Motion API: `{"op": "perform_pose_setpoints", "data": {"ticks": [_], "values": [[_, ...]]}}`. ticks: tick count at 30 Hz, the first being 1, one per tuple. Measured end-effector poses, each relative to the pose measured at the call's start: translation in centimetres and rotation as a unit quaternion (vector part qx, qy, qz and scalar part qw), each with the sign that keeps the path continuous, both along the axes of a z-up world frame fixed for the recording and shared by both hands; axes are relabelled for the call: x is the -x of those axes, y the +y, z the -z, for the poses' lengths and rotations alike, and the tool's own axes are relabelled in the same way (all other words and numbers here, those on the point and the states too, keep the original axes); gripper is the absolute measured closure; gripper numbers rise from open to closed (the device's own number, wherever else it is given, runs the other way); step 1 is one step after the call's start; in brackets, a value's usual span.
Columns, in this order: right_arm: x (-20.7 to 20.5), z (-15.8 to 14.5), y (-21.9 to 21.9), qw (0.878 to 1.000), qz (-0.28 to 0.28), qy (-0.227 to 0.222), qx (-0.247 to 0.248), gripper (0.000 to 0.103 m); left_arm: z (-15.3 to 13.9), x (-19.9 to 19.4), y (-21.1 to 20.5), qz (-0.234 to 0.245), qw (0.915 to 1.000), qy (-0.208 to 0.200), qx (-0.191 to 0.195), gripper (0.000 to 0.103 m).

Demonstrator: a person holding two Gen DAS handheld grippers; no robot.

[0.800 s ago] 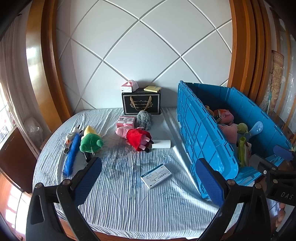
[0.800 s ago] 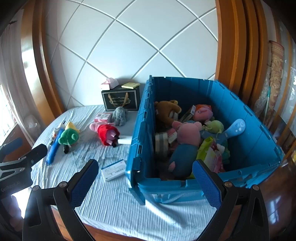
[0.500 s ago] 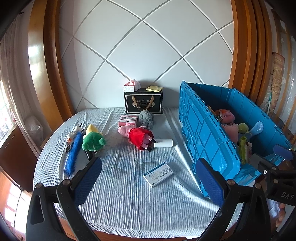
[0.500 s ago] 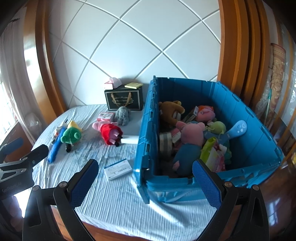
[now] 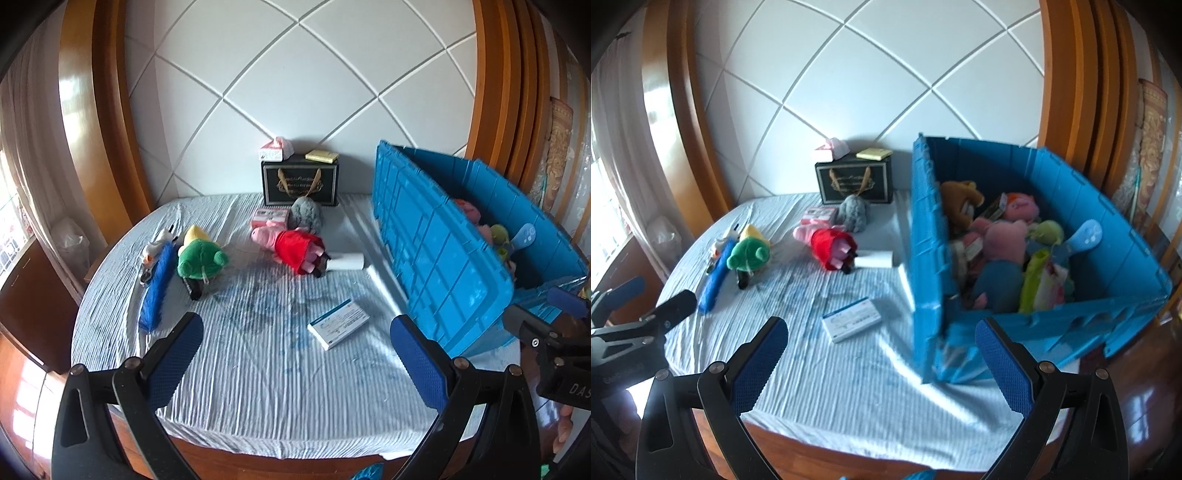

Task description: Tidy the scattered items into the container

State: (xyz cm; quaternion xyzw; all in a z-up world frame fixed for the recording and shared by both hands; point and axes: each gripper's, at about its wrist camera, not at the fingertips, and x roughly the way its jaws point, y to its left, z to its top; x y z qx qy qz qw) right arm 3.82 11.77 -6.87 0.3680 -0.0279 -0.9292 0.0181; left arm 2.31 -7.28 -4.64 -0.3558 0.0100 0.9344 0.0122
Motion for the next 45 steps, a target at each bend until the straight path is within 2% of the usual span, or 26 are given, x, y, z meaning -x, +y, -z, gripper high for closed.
{"op": "perform_pose_setpoints", "data": {"ticks": [6,11,15,19,23,25,27,30,32,34,38,45], "values": [[1.1,3.2,-2.9,0.999,-0.004,-0.036,0.007,0.0,3.7,1.1,-3.0,0.007,0.9993,-0.035,-0.004,0.0],[3.3,5.8,-4.8,0.997,-0.027,-0.071,-0.005,0.0,6.1,3.4,-4.9,-0.016,0.9982,-0.053,-0.024,0.0],[7.0,6.3,-5.8,0.996,-0.057,-0.066,-0.011,0.0,7.5,6.0,-5.7,-0.045,0.997,-0.058,-0.024,0.0],[11.5,7.6,-6.8,0.993,-0.09,-0.078,-0.001,0.0,9.4,9.9,-5.8,-0.05,0.995,-0.085,-0.019,0.0],[15.6,10.6,-7.9,0.987,-0.122,-0.105,-0.011,0.0,11.7,13.1,-6.9,-0.083,0.9909,-0.102,-0.03,0.0],[17.4,12.6,-8.5,0.985,-0.123,-0.119,-0.033,0.0,13.3,14.5,-7.4,-0.09,0.9891,-0.112,-0.029,0.0],[18.6,14.3,-8.7,0.983,-0.123,-0.134,-0.035,0.001,15.2,15.7,-7.9,-0.099,0.9866,-0.127,-0.024,0.0],[20.3,17.5,-8.8,0.977,-0.122,-0.17,-0.038,0.019,18.1,17.1,-8.4,-0.108,0.9819,-0.154,-0.022,0.0],[20.8,19.6,-8.6,0.974,-0.113,-0.192,-0.045,0.038,19.7,18.0,-8.4,-0.106,0.9796,-0.17,-0.019,0.0],[21.3,21.9,-8.0,0.97,-0.1,-0.216,-0.05,0.045,21.6,19.2,-7.9,-0.093,0.9784,-0.184,-0.013,0.0],[21.7,25.4,-6.7,0.965,-0.063,-0.246,-0.068,0.045,24.5,21.5,-6.1,-0.056,0.9777,-0.203,-0.004,0.0],[23.1,28.3,-5.3,0.957,-0.009,-0.264,-0.118,0.045,27.1,25.4,-3.8,0.004,0.9781,-0.208,-0.007,0.0]]}}
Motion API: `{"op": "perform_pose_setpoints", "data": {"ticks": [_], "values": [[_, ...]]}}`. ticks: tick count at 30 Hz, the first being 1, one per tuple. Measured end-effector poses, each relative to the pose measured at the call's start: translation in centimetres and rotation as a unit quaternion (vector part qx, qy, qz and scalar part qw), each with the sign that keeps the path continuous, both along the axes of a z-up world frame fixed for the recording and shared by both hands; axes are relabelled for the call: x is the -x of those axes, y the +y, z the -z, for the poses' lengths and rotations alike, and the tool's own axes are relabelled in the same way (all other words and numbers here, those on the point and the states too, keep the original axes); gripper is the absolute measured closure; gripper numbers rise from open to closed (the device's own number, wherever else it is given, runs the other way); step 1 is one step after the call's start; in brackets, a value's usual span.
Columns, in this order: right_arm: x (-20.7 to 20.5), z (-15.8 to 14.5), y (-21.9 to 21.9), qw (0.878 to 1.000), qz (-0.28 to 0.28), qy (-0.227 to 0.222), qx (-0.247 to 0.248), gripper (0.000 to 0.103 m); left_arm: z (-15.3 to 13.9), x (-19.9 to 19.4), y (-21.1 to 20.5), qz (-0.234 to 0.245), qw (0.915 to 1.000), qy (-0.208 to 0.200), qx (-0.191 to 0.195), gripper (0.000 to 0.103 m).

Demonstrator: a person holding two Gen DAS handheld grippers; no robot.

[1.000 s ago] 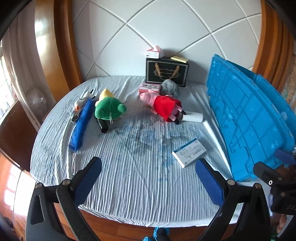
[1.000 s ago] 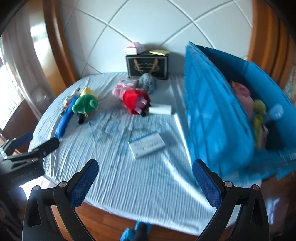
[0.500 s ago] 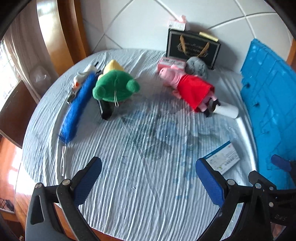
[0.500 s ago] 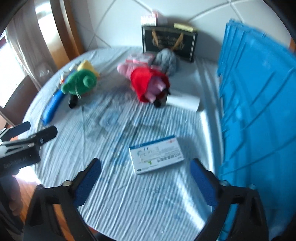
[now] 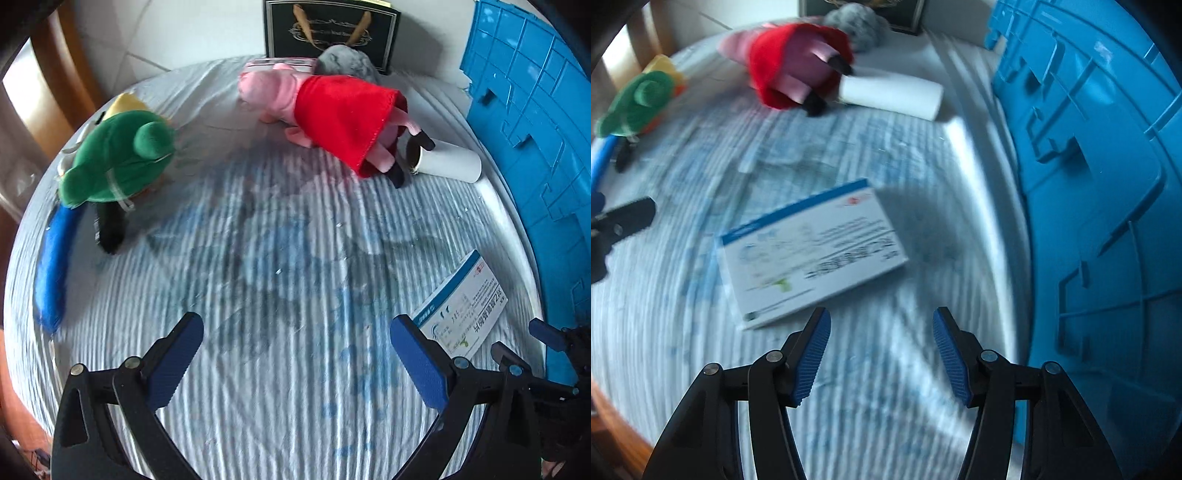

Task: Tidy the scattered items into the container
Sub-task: 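Move left tool toward the white medicine box while right tool approaches the white paper roll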

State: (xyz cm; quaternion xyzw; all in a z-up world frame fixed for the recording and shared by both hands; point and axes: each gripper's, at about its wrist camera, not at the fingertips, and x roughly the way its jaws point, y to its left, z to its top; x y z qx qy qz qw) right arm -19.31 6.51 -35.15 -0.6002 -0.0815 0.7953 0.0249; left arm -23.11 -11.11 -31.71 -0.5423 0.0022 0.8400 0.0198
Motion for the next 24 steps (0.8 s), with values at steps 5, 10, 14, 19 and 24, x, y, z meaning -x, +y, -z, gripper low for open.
{"op": "perform_pose_setpoints", "data": {"ticks": [5,10,14,19,24], "values": [[2.6,1.0,-0.7,0.999,-0.008,0.014,0.028,0.045,0.6,1.7,0.0,0.012,0.9999,0.006,-0.001,0.0],[6.3,1.6,-4.5,0.989,-0.068,0.021,0.133,0.045,0.3,3.1,-1.3,-0.002,0.9999,0.014,-0.001,0.0],[6.6,0.6,-4.6,0.987,-0.068,0.038,0.14,0.045,0.8,4.3,-1.0,-0.004,0.9999,0.002,-0.01,0.0],[7.8,-1.5,-0.1,0.995,-0.02,0.078,0.066,0.044,2.5,5.2,1.2,0.014,0.9994,-0.025,-0.02,0.0],[10.4,-2.6,2.1,0.992,0.009,0.114,0.062,0.023,5.8,6.1,3.1,0.023,0.9974,-0.064,0.024,0.0]]}}
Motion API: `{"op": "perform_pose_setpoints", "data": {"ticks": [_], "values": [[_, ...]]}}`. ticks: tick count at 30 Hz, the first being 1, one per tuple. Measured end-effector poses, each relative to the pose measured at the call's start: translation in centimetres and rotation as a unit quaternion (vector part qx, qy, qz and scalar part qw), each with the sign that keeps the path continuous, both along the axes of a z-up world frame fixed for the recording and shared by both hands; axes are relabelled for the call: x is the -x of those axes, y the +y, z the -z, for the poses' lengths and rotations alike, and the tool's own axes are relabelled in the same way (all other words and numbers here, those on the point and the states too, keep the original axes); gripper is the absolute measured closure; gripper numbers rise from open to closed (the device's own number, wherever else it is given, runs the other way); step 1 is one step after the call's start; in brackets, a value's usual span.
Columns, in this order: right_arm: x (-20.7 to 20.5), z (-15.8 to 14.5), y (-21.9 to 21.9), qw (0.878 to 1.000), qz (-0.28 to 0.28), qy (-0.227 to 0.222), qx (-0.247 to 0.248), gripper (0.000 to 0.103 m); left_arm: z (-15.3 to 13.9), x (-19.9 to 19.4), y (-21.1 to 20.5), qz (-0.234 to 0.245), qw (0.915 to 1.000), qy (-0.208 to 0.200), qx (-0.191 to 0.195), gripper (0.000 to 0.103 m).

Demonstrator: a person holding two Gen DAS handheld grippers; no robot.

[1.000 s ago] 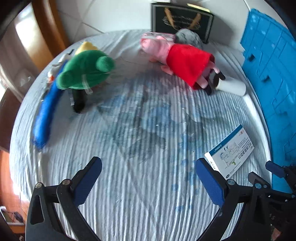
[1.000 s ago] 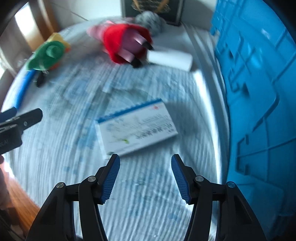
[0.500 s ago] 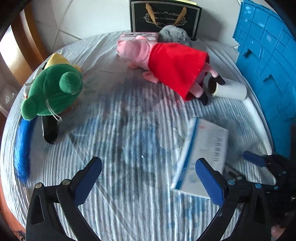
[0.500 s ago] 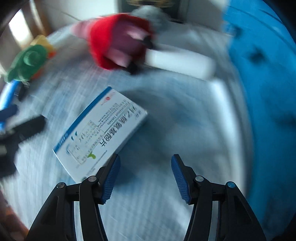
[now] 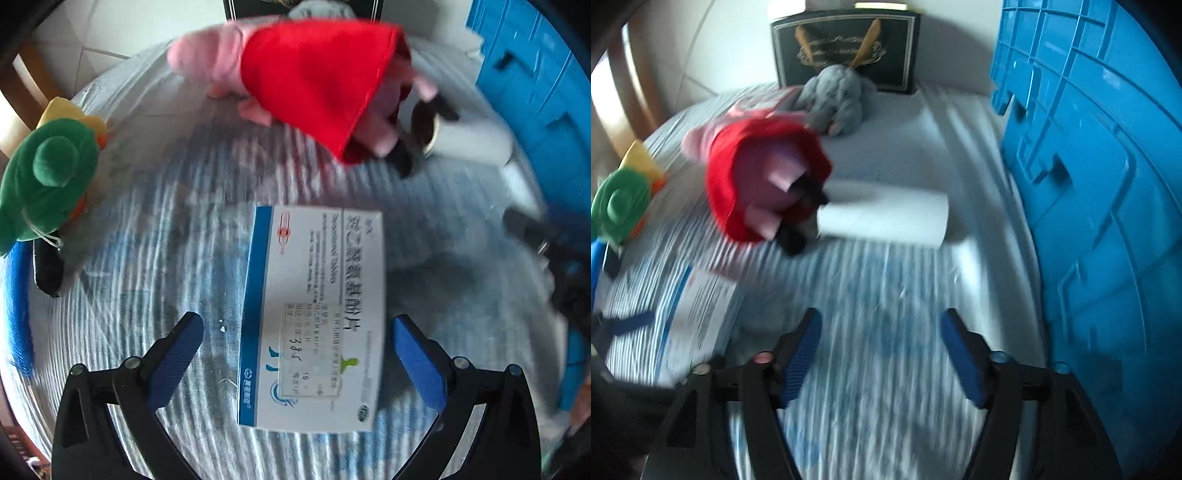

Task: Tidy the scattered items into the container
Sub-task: 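Move left tool toward the white medicine box while right tool approaches the white paper roll, then close left tool on the medicine box while right tool grasps the paper roll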

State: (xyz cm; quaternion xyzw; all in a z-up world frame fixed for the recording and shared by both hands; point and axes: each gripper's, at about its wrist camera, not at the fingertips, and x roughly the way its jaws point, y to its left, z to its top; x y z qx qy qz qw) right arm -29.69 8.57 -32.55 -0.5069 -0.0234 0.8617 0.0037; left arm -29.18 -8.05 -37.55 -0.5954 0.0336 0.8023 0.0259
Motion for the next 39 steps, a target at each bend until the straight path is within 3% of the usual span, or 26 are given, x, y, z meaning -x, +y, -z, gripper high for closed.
{"op": "perform_pose_setpoints", "data": {"ticks": [1,7,10,23,26,28,30,35,39], "values": [[0.5,0.0,0.0,1.0,0.0,0.006,-0.001,0.019,0.0,0.0,-0.4,-0.005,0.9998,0.009,-0.016,0.0],[3.5,1.3,-0.6,0.999,0.021,0.03,-0.002,0.013,0.0,2.1,-2.7,-0.035,0.9987,0.032,-0.021,0.0],[4.9,1.1,0.0,0.998,0.041,0.044,0.016,0.0,0.0,2.9,-2.7,-0.026,0.9987,0.038,-0.021,0.0],[7.9,3.3,-0.8,0.998,0.042,0.055,-0.002,0.0,0.1,3.0,-2.4,-0.02,0.9983,0.049,-0.022,0.0],[8.4,4.3,-0.5,0.998,0.046,0.038,0.012,0.002,0.1,3.0,-2.4,-0.022,0.9983,0.05,-0.022,0.0],[7.8,4.6,-0.5,0.998,0.052,0.035,0.018,0.002,0.0,2.5,-2.3,-0.02,0.9982,0.052,-0.024,0.004],[6.5,4.3,-1.0,0.998,0.047,0.042,0.017,0.003,-0.5,2.0,-2.3,-0.013,0.9977,0.061,-0.026,0.022],[2.9,3.1,-2.3,0.998,0.025,0.043,0.032,0.003,-1.0,1.0,-2.3,-0.019,0.9977,0.065,-0.006,0.022],[0.4,1.6,-3.5,0.998,0.006,0.051,0.024,0.003,-3.1,-0.5,-2.4,-0.022,0.9953,0.095,0.002,0.023]]}}
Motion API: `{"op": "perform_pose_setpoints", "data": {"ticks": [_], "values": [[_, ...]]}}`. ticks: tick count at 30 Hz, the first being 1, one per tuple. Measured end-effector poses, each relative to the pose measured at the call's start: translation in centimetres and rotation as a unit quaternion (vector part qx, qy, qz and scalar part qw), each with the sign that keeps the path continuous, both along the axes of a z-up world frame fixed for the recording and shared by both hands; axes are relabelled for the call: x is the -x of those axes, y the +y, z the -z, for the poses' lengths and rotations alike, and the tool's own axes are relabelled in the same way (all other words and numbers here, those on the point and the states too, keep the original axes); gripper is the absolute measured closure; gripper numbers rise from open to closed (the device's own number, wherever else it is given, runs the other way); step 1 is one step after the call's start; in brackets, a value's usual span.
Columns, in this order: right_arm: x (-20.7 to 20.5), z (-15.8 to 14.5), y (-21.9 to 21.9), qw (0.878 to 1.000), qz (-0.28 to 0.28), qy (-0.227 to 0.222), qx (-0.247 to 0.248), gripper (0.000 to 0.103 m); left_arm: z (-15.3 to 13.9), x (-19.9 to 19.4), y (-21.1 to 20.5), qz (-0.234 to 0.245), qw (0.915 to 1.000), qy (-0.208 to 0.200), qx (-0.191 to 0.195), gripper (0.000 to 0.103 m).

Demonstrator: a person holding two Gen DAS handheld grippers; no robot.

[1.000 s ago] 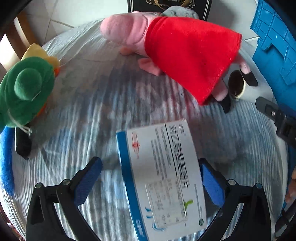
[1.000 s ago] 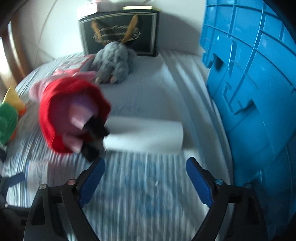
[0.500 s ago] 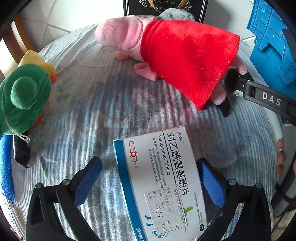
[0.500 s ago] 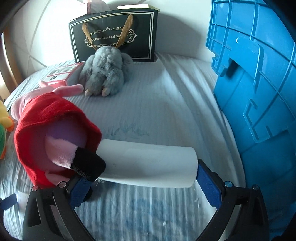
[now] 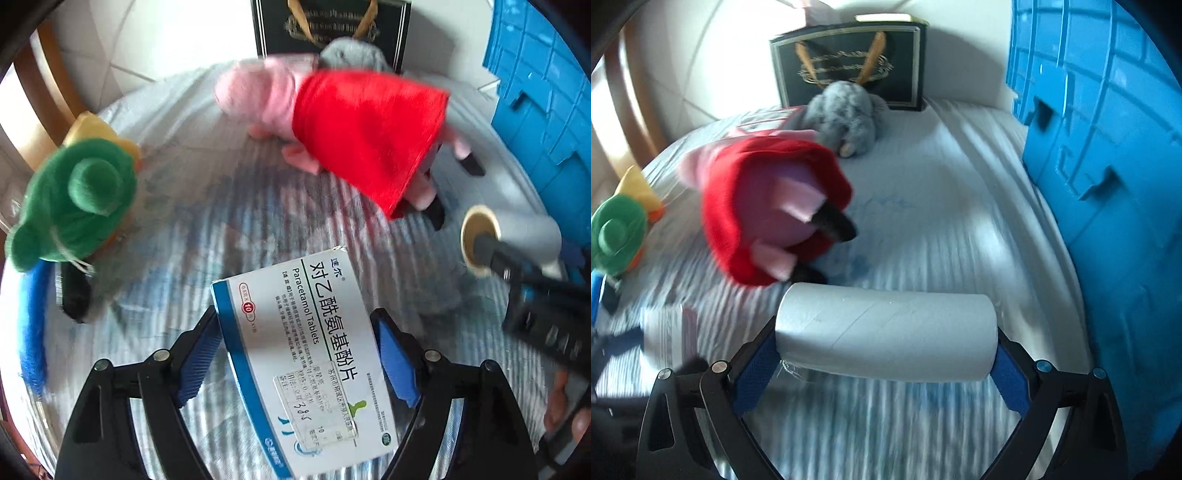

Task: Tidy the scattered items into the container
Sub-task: 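Close left tool on the medicine box while right tool grasps the paper roll, then lift and carry the box and roll in both tools over the blue container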

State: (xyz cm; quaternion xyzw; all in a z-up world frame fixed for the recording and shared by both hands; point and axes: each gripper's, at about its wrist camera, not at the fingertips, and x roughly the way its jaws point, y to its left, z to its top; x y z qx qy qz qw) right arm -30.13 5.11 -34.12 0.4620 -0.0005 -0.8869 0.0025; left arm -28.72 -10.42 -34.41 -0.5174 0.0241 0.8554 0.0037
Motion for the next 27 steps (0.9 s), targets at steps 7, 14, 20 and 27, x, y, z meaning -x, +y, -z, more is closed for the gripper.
{"op": "perform_pose_setpoints", "data": {"ticks": [7,14,20,27], "values": [[-2.9,-5.3,-1.8,0.998,-0.034,0.051,0.002,0.003,-4.3,-2.7,-0.8,-0.018,0.9985,0.05,0.007,0.026],[-6.8,-11.2,-3.6,0.993,-0.048,0.103,-0.012,0.003,-9.5,-5.2,-2.4,-0.03,0.9941,0.103,0.016,0.029],[-8.6,-15.9,-5.2,0.989,-0.039,0.141,-0.038,0.003,-14.0,-6.8,-4.1,-0.023,0.9895,0.142,0.008,0.03],[-11.8,-21.9,-6.1,0.981,-0.017,0.186,-0.053,0.003,-19.7,-9.0,-4.4,-0.004,0.9801,0.198,0.004,0.03]]}}
